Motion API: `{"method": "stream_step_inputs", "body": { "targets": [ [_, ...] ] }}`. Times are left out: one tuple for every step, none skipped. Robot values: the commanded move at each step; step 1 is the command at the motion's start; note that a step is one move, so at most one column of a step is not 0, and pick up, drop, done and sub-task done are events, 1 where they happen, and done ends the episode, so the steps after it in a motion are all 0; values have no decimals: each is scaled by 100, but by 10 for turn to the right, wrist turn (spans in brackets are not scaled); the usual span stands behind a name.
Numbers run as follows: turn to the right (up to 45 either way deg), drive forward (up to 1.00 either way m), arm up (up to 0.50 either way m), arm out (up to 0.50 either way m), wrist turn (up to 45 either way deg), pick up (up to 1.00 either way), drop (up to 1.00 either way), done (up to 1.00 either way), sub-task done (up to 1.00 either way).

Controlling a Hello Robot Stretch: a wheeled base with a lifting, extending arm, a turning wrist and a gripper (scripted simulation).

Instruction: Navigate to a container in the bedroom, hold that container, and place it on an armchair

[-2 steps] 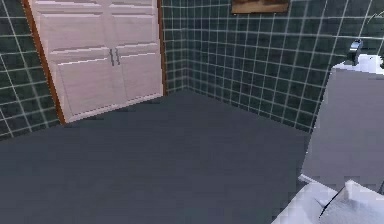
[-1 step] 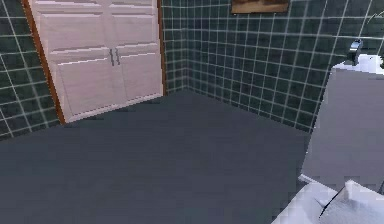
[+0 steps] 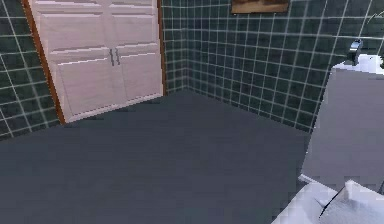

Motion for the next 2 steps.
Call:
{"method": "stream_step_inputs", "body": {
  "targets": [
    [0, 0, 10, 0, 0, 0, 0, 0, 0],
    [0, 0, 0, -8, 0, 0, 0, 0, 0]
  ]
}}
